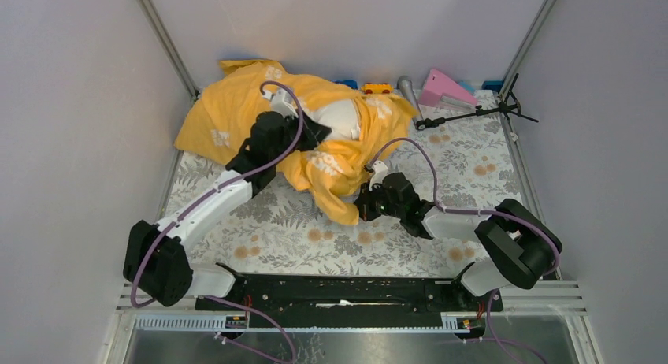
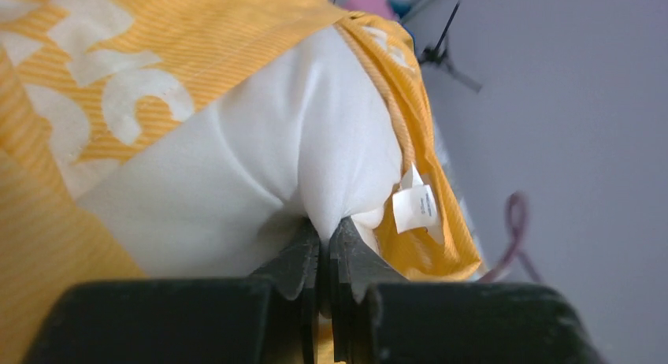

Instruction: Remove the pillowcase from the pillow

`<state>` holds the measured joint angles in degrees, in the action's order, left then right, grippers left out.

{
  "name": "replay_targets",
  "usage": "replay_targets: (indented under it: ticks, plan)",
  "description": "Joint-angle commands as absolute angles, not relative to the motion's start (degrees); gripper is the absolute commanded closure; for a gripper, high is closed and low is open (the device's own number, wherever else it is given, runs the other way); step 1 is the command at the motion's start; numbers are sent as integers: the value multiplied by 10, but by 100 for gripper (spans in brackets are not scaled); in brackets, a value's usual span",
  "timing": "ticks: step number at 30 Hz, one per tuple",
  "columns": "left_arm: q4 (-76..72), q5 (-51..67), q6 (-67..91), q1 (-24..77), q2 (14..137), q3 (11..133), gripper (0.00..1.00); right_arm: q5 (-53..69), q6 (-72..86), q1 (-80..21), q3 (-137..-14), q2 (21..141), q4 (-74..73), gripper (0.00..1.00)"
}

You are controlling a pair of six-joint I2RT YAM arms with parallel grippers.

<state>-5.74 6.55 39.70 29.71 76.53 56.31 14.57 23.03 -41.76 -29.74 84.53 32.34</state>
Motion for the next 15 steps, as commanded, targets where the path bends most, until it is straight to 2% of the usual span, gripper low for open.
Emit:
replay_targets:
  ticks: [1, 5, 6, 8, 9, 11, 15]
  plan:
    - [-98, 44, 428, 273, 709, 641, 100, 110, 224, -423, -319, 856, 282, 100]
    - [-89, 42, 433, 267, 683, 640, 100, 86, 227, -422, -324, 854, 264, 98]
    - [-88, 42, 433, 267, 679, 634, 100, 95, 226, -422, -321, 849, 272, 87]
    - [-92, 40, 434, 267, 675, 618, 100, 112, 227, -422, -303, 831, 301, 55]
    - [-95, 42, 434, 267, 674, 607, 100, 116, 226, -422, -294, 819, 314, 43]
    - [-105, 42, 435, 267, 675, 588, 100, 117, 225, -423, -271, 791, 339, 31]
    - [-129, 48, 436, 267, 681, 550, 100, 115, 221, -422, -220, 725, 392, 18]
